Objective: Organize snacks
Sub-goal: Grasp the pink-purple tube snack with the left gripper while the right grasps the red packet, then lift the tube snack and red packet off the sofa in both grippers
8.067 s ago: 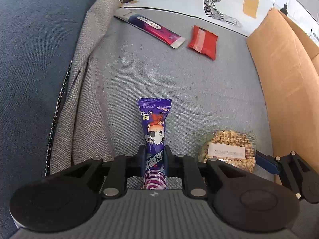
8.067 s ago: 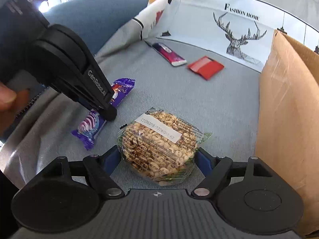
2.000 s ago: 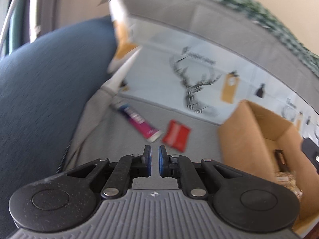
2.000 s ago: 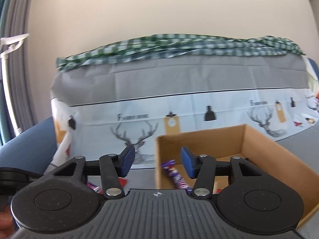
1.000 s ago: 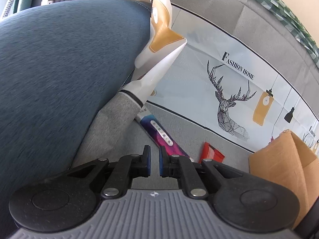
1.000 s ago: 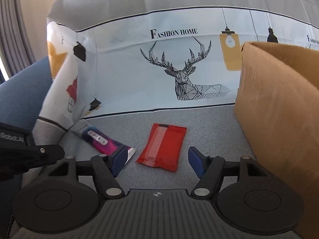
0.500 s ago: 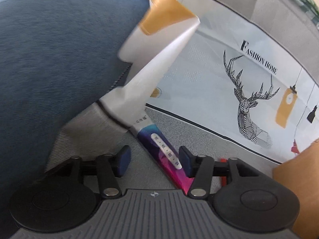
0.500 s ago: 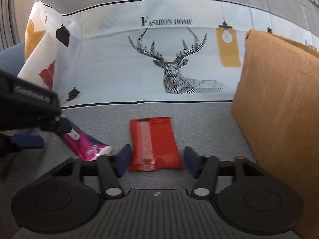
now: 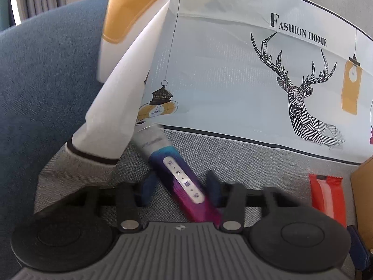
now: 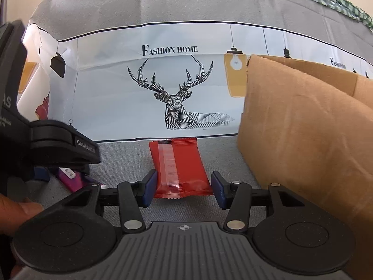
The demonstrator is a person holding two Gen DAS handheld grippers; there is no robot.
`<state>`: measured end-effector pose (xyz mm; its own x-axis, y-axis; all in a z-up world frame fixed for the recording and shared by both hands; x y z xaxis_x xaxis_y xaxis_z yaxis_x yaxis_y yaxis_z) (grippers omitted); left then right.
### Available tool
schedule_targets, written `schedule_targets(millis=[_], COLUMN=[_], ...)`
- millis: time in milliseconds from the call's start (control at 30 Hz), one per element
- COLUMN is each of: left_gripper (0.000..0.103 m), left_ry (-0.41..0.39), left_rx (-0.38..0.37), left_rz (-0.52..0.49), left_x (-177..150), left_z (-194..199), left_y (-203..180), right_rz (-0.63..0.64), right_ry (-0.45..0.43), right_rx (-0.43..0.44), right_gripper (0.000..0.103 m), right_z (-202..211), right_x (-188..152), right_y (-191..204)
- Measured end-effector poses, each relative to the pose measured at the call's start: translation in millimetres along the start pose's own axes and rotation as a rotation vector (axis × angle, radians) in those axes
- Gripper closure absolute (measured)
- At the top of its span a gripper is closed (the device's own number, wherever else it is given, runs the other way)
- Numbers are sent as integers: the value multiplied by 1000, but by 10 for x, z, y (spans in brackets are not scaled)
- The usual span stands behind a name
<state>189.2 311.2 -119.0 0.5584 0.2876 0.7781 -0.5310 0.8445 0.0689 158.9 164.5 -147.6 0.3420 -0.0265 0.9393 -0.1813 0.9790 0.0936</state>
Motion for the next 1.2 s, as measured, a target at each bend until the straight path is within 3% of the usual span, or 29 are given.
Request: schedule_targets(millis=[133, 233, 433, 567, 800, 1000, 1200], left_gripper=[80, 82, 83, 83, 83, 83, 83], left_ry=[30, 42, 82, 79, 60, 93, 133], left_rx=[-6, -15, -114, -149, -230, -293, -286], left_rz=[29, 35, 81, 34, 63, 54, 22], left_x=[-25, -80, -236, -427, -918, -1537, -1798], left_z=[112, 269, 761, 1226, 1926, 2327, 2424], left_y=[49, 103, 199, 197, 395, 391, 330], right_rz=[-6, 23, 35, 72, 129, 60, 119], right_ry=[33, 35, 92, 116, 227, 394, 413], right_rx=[31, 64, 135, 189, 305, 305, 298], right_gripper=[51, 51, 51, 51, 51, 51, 51], right_z=[133, 306, 716, 1126, 1854, 2189, 2207], right_x=[19, 64, 192, 213, -72, -402, -484], right_y=[-2, 0, -97, -203, -458, -694, -733])
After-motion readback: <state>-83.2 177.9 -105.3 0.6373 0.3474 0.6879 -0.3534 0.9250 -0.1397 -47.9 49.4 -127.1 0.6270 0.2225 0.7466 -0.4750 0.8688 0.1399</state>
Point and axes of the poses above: each gripper's, at about its wrist camera, not at the fingertips, and z roughly against the way its jaws point, y to its left, x to its top, the point moved 2 cm from there along -z, roughly the way its jaws point, and after that the axes turned 8 degrees about -y, right-handed, at the moved point
